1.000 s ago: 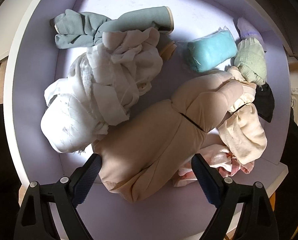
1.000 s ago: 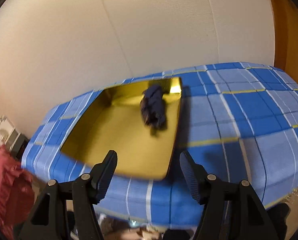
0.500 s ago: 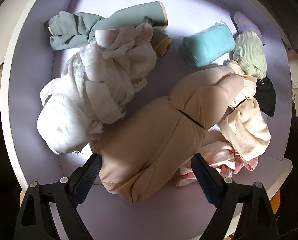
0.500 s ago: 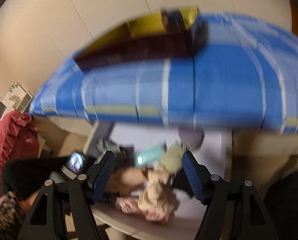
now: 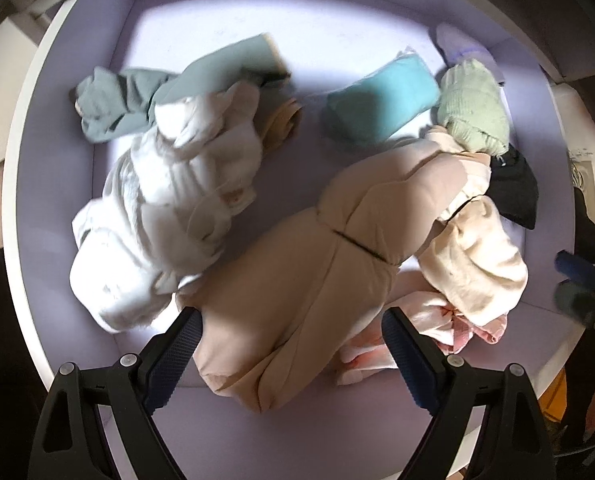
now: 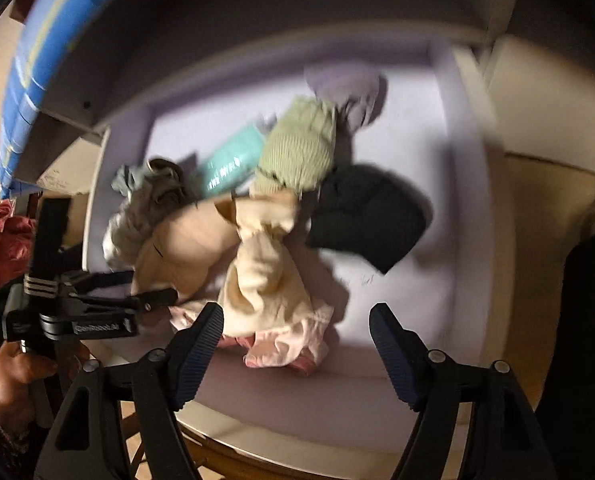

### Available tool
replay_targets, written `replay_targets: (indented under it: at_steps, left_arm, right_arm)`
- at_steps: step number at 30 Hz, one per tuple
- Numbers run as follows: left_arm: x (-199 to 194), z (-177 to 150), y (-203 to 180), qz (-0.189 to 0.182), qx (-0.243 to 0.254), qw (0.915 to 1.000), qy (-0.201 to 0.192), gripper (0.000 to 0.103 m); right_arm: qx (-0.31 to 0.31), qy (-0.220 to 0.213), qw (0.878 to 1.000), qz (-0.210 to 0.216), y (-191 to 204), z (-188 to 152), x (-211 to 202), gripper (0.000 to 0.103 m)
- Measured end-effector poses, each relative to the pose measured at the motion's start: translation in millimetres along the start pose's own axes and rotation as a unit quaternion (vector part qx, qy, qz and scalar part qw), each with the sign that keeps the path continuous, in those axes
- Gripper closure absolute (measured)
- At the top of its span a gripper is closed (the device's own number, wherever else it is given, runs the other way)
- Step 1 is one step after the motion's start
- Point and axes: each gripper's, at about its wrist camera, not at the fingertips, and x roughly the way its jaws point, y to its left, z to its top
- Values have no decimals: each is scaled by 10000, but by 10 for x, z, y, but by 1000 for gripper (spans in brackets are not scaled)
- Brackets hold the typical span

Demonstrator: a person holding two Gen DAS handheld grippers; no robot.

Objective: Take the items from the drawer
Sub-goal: 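Return the right gripper over the drawer of clothes, then grasp the beige fabric garment in the drawer with the left gripper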

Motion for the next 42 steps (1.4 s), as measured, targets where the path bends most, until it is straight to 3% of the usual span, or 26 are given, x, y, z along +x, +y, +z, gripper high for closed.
replay_targets:
  at_steps: [5,12,20,23,27,33,37,42]
  left_arm:
    - [-66,57,-101,-33,150,9997,-179,11]
    - [-100,206,-378,42,562,9977,-375,11]
    - [113,368,-691,394,794,9958,-214,11]
    - [198,356,-802,600,900,9940,-136,18]
    - [283,333,-888,675,940,9932,-92,19]
    - [217,265,-813,474,828,9954,-123,24]
    - [226,237,-657,212,397,9990,-16,26]
    - [138,198,-660,99,408,9991,-53,33]
  right_arm:
    - [-125,240,9994,-222,60,-11,158,27]
    - [17,419,9991,-94,8,-7,254,27]
    - [87,501,9987,35,-57,41,318,25]
    - [165,500,9986,58,-110,84,338,25]
    - [317,485,9983,116,-198,125,326,25]
    - [418,500,9977,161,-269,157,325,25]
    - [427,472,9978,193,-307,174,295,25]
    - [445,431,9978,250,-306,153,294,25]
